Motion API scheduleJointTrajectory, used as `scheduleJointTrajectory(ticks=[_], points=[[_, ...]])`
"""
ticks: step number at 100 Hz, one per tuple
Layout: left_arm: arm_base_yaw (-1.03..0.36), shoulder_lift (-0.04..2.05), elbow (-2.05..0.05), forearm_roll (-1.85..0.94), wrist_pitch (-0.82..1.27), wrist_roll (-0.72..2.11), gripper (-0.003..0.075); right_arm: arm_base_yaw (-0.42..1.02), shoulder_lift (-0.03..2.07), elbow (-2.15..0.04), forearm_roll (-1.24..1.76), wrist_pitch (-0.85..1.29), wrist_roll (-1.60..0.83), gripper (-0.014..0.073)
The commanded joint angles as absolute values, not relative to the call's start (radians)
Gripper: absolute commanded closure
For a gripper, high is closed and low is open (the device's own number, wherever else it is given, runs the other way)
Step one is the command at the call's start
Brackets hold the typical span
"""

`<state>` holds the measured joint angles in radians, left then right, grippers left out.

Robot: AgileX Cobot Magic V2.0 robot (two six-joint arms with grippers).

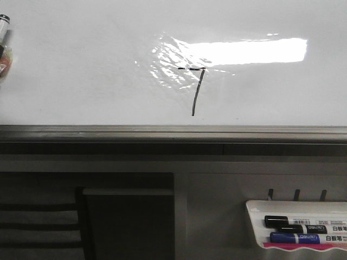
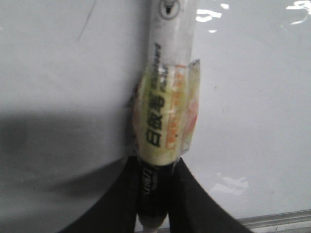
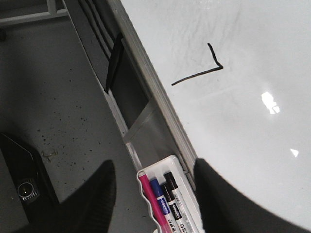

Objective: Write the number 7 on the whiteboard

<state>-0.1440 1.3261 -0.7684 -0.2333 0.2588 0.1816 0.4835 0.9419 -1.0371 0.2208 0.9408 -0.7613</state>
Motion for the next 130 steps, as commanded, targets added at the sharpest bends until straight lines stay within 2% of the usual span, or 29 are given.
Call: scheduleJointTrajectory(ticks=[1, 10, 25, 33, 51, 70, 77, 104, 121, 130], points=[[-0.141, 1.313, -0.793, -0.247, 0.195, 0.169, 0.0736, 0.476, 0.937, -1.062, 0.227, 0.886, -0.76, 0.0262], [-0.141, 1.313, -0.793, -0.247, 0.195, 0.169, 0.0684, 0.476, 0.937, -1.062, 0.227, 0.884, -0.76, 0.0262], [-0.141, 1.308, -0.793, -0.247, 0.195, 0.169, 0.0512, 0.476, 0.937, -1.062, 0.227, 0.884, -0.76, 0.0262], [-0.141, 1.29, -0.807, -0.247, 0.225, 0.169, 0.0454, 0.476, 0.935, -1.062, 0.227, 0.886, -0.751, 0.0262], [-0.141, 1.182, -0.871, -0.243, 0.381, 0.169, 0.0461, 0.476, 0.931, -1.073, 0.205, 0.884, -0.596, 0.0262], [-0.141, 0.982, -0.895, -0.208, 0.507, 0.181, 0.0462, 0.475, 0.902, -1.079, 0.077, 0.871, -0.12, 0.0262], [-0.141, 0.9, -0.888, -0.156, 0.539, 0.181, 0.0461, 0.475, 0.879, -1.059, 0.04, 0.848, -0.014, 0.0262], [-0.141, 0.61, -0.73, -0.131, 0.468, 0.181, 0.0462, 0.475, 0.712, -0.822, -0.048, 0.516, 0.04, 0.0262], [-0.141, 0.514, -0.601, -0.132, 0.396, 0.181, 0.0462, 0.475, 0.642, -0.688, -0.08, 0.414, 0.04, 0.0263], [-0.141, 0.501, -0.559, -0.142, 0.385, 0.181, 0.0462, 0.475, 0.619, -0.643, -0.082, 0.378, 0.038, 0.0321]])
